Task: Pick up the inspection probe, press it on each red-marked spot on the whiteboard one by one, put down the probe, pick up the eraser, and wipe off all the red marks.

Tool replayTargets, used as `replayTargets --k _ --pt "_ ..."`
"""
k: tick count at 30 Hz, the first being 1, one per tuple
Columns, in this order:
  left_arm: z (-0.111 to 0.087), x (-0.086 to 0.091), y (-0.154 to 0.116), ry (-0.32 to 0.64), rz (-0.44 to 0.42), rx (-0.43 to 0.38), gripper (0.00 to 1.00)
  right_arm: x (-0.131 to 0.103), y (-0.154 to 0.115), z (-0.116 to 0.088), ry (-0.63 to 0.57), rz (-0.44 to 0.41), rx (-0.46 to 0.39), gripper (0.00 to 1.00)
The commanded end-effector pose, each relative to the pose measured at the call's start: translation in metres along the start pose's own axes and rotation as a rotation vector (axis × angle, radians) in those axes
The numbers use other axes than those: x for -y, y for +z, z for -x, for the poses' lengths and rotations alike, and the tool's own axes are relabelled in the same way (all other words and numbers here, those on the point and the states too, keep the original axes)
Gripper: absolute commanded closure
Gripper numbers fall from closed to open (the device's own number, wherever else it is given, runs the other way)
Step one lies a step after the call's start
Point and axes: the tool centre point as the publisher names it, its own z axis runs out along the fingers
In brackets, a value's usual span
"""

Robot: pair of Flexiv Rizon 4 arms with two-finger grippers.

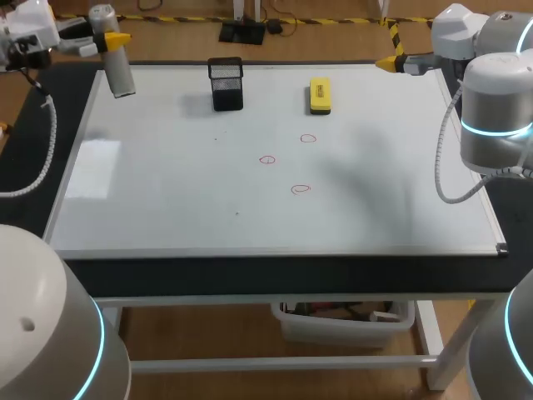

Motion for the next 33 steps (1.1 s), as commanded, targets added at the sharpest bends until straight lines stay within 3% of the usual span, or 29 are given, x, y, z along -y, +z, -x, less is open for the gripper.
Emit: replayTargets --k 1,3,8,15,21,28,33 --pt "-0.006 0.002 0.000 0.003 0.000 0.223 1.00 0.012 0.020 0.000 -0.097 -0.180 -0.126 0.00" --pt "-0.006 0.002 0.000 0.003 0.000 0.223 1.00 0.013 0.034 -0.002 -0.151 -0.238 -0.193 0.00" --pt "-0.006 0.002 0.000 0.003 0.000 0.223 1.00 0.015 0.069 -0.005 -0.231 -0.292 -0.373 0.00" --pt "-0.006 0.002 0.000 0.003 0.000 0.223 1.00 0.012 0.114 -0.014 -0.355 -0.357 -0.569 0.00" --pt "-0.006 0.002 0.000 0.003 0.000 0.223 1.00 -0.003 0.148 -0.023 -0.495 -0.405 -0.718 0.00" --pt "-0.006 0.002 0.000 0.003 0.000 0.223 1.00 0.001 0.170 -0.040 -0.795 -0.597 -0.891 0.00" --pt "-0.006 0.002 0.000 0.003 0.000 0.223 1.00 0.011 0.173 -0.050 -0.979 -0.725 -0.965 0.00"
